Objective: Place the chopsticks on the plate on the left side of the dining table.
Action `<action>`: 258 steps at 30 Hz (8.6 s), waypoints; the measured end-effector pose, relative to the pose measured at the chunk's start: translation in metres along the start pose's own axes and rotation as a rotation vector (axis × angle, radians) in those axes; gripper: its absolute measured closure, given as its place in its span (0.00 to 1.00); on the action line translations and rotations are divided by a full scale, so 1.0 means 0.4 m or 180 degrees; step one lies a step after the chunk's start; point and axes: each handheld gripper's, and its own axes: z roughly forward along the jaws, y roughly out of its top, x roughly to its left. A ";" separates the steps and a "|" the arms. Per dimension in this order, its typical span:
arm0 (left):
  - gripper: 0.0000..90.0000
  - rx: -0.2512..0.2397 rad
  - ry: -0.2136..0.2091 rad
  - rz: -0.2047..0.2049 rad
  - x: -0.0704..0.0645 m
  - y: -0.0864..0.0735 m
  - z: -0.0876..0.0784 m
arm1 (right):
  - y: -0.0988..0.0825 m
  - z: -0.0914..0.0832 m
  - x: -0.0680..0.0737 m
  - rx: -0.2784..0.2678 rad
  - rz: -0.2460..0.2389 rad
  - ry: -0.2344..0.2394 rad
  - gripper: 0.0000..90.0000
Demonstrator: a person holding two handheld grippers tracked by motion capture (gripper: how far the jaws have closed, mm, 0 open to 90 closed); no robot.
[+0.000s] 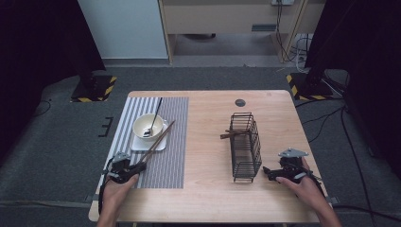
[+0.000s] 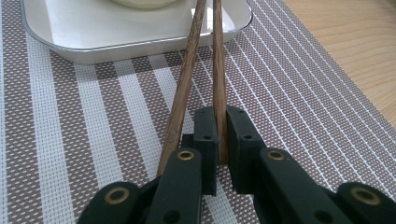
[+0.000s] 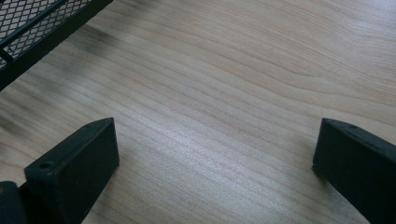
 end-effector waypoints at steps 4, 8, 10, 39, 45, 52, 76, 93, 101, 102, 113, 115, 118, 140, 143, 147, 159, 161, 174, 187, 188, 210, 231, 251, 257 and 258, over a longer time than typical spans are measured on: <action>0.90 -0.0013 0.0003 -0.0006 -0.001 0.000 0.000 | 0.000 0.000 0.000 0.0000 0.0000 0.0000 0.00; 0.89 -0.0023 0.0007 0.0015 -0.002 0.001 0.000 | 0.000 0.000 0.000 0.0000 0.0000 -0.0001 0.00; 0.88 -0.0038 0.0012 0.0025 -0.004 0.001 0.000 | 0.000 0.000 0.000 0.0001 0.0000 -0.0001 0.00; 0.46 -0.0624 0.0352 0.0217 -0.001 0.016 -0.026 | 0.000 0.000 0.001 -0.0005 -0.0009 0.0002 0.00; 0.35 -0.0612 0.0393 0.0194 0.001 0.017 -0.024 | 0.000 0.000 0.001 -0.0002 -0.0015 0.0003 0.00; 0.30 -0.0476 0.0464 0.0253 -0.010 0.016 -0.011 | 0.000 0.000 0.000 -0.0002 -0.0015 0.0003 0.00; 0.18 -0.0274 0.0426 0.0365 -0.019 0.010 0.009 | 0.000 0.000 0.002 -0.0001 -0.0007 0.0001 0.00; 0.26 -0.0118 0.0522 0.0450 -0.016 0.005 0.023 | 0.000 0.000 0.002 -0.0002 -0.0009 0.0003 0.00; 0.35 -0.0111 0.0562 0.0466 -0.016 0.005 0.025 | 0.000 0.000 0.002 -0.0002 -0.0009 0.0003 0.00; 0.35 -0.0108 0.0566 0.0470 -0.016 0.005 0.025 | 0.000 0.000 0.002 -0.0003 -0.0010 0.0003 0.00; 0.44 -0.0029 0.0607 0.0570 -0.025 0.007 0.034 | 0.000 0.000 0.002 0.0000 -0.0006 0.0002 0.00; 0.48 -0.0020 0.0628 0.0574 -0.026 0.008 0.034 | 0.000 0.000 0.002 -0.0001 -0.0005 0.0001 0.00; 0.52 -0.0006 0.0636 0.0580 -0.026 0.008 0.033 | 0.000 0.000 0.002 -0.0001 -0.0005 0.0001 0.00; 0.77 0.0006 0.0758 0.0483 -0.025 0.018 0.023 | 0.000 0.000 0.003 -0.0008 -0.0002 0.0000 0.00; 0.76 0.0000 0.0777 0.0480 -0.019 0.017 0.022 | 0.000 0.000 0.003 -0.0006 0.0000 -0.0002 0.00; 0.74 -0.0015 0.0822 0.0477 -0.010 0.016 0.021 | 0.000 0.000 0.003 -0.0007 0.0001 -0.0004 0.00; 0.72 -0.0023 0.0830 0.0528 0.008 0.017 0.013 | 0.000 0.000 0.004 -0.0004 0.0009 -0.0008 0.00; 0.72 -0.0032 0.0822 0.0539 0.011 0.017 0.011 | 0.000 0.000 0.004 -0.0004 0.0008 -0.0004 0.00; 0.66 -0.0059 0.0957 0.0561 0.030 0.014 0.010 | 0.000 0.000 0.005 -0.0007 0.0013 0.0001 0.00; 0.51 -0.0182 0.1002 0.0521 0.041 0.014 0.005 | 0.001 0.001 0.006 -0.0010 0.0002 0.0003 0.00; 0.50 -0.0193 0.1000 0.0518 0.042 0.014 0.004 | 0.001 0.001 0.006 -0.0010 0.0001 0.0004 0.00; 0.48 -0.0279 0.1060 0.0451 0.052 0.020 0.004 | 0.001 0.001 0.006 -0.0007 -0.0004 0.0016 0.00; 0.61 -0.0213 0.1076 0.0459 0.039 0.027 0.008 | 0.001 0.001 0.006 -0.0006 -0.0005 0.0016 0.00; 0.35 -0.0314 0.1085 0.0508 0.044 0.020 0.008 | 0.001 0.002 0.006 -0.0011 -0.0008 0.0008 0.00; 0.36 -0.0242 0.1250 0.0496 0.047 0.021 0.015 | 0.001 0.002 0.006 -0.0011 -0.0008 0.0009 0.00; 0.36 -0.0253 0.1256 0.0487 0.047 0.021 0.015 | 0.001 0.002 0.006 -0.0011 -0.0010 0.0009 0.00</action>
